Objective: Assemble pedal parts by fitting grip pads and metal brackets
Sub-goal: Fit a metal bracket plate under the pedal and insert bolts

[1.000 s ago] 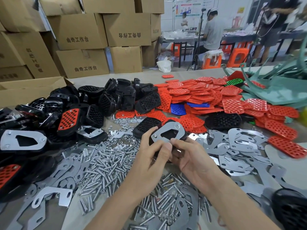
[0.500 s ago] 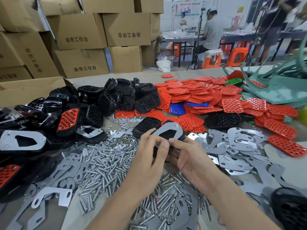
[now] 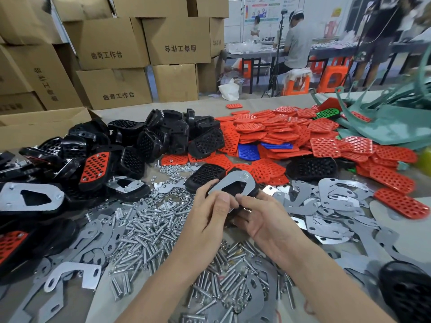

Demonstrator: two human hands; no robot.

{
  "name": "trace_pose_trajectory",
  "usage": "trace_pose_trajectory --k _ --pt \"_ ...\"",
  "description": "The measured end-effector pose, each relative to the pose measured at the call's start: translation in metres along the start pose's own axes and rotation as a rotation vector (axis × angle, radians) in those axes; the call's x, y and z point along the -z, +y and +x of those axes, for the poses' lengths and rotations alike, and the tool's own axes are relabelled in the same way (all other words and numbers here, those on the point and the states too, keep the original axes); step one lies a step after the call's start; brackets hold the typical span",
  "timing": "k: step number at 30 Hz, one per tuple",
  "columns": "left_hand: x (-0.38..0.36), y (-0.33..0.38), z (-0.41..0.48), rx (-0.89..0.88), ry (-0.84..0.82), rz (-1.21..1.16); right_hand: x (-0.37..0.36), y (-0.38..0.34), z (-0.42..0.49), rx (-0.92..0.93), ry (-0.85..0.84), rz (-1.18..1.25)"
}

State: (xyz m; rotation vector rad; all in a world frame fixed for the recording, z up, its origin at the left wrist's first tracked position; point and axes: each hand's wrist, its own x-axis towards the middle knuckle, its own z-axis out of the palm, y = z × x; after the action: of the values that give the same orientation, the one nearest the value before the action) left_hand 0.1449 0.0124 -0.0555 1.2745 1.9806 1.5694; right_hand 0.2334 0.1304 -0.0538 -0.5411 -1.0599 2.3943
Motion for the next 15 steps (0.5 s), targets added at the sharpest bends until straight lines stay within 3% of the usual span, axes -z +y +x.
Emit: trace_pose_trajectory --k 6,15 --pt "-0.0039 -0.0050 0.0015 -0.046 0.037 0.134 -0.0002 0.0000 -0.0004 0.000 -0.039 0.006" --pt "-0.0024 -0.0068 0.0006 -0.074 0.038 0.128 -0.0010 0.0005 -0.0006 -0.008 -0.016 -0.027"
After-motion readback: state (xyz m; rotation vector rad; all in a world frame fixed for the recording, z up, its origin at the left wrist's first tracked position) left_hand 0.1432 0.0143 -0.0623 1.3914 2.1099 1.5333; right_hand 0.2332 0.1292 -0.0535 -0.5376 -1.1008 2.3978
